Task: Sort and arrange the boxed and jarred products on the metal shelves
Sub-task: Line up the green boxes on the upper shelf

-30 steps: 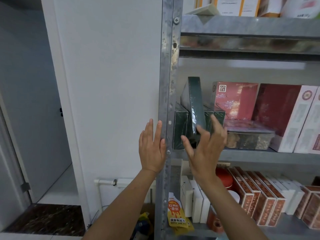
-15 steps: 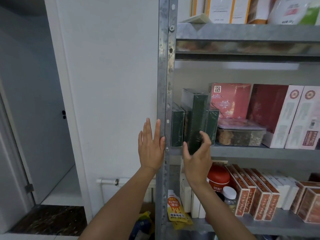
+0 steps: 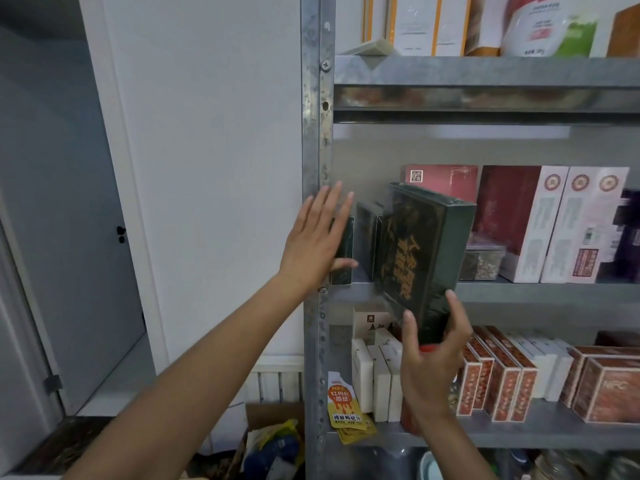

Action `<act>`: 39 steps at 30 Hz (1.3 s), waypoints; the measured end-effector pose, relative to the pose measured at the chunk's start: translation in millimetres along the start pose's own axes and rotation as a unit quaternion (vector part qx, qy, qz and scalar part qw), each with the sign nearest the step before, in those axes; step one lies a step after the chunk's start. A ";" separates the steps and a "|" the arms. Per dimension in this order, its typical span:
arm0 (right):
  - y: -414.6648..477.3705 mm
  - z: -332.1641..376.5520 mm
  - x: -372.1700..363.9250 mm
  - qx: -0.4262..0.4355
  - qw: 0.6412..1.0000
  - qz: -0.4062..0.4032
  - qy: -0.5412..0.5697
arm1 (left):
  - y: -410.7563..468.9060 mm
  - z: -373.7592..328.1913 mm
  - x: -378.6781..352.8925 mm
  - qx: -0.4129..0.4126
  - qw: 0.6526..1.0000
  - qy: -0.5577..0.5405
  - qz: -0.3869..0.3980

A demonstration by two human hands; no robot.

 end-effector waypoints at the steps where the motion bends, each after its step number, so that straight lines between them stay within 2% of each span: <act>1: 2.9 2.3 3.9 0.004 1.000 -0.004 -0.008 | 9.4 -2.3 -0.8 -0.012 0.999 0.024 0.042; 3: 9.0 5.3 10.0 0.006 1.000 -0.006 -0.029 | 20.6 -8.3 -7.8 -0.027 0.990 0.062 0.126; 5: 12.9 8.2 13.8 0.007 0.999 0.003 -0.045 | 24.5 -14.6 -12.2 -0.033 0.981 0.084 0.171; 14: 21.8 11.5 25.4 0.010 0.995 0.028 -0.091 | 30.7 -16.3 -7.7 -0.052 0.985 0.042 0.161; 17: 22.4 10.1 31.8 -0.014 0.996 0.033 -0.084 | 26.4 -18.9 -7.0 -0.049 0.986 0.031 0.158; 19: 24.8 3.3 41.9 -0.060 0.996 0.017 -0.063 | 18.2 -23.2 -3.7 -0.043 0.987 -0.038 0.149; 21: 29.5 -7.2 57.3 -0.116 0.993 -0.017 -0.013 | 4.3 -28.6 8.6 -0.004 0.971 -0.208 0.119; 23: 37.2 -22.5 75.4 -0.176 0.982 -0.044 0.048 | -14.1 -31.9 18.7 0.068 0.914 -0.390 0.085; 25: 45.7 -36.7 88.7 -0.223 0.971 -0.018 0.088 | -36.2 -38.0 21.6 0.143 0.824 -0.540 0.098; 28: 48.9 -49.2 91.8 -0.264 0.952 0.098 0.117 | -72.4 -63.3 18.8 0.222 0.647 -0.694 0.224; 31: 42.1 -60.7 91.0 -0.320 0.926 0.167 0.115 | -107.8 -89.1 9.2 0.258 0.537 -0.736 0.320; 33: 34.1 -66.2 87.9 -0.358 0.907 0.195 0.106 | -128.4 -98.2 1.5 0.311 0.479 -0.753 0.326; 35: 23.3 -69.1 81.7 -0.398 0.885 0.213 0.115 | -146.5 -100.0 -4.8 0.377 0.442 -0.752 0.312; 39: -7.1 -73.5 78.9 -0.485 0.849 0.151 0.148 | -175.3 -98.5 -14.1 0.438 0.434 -0.741 0.265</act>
Point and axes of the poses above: each hand's wrist, its own y-axis towards the middle knuckle, its own x-axis out of the back of the hand, z = x × y, the point moved 7 cm from there along y, towards the middle knuckle, and after that the axes turned 2 degrees about z, right-handed, at the moved point
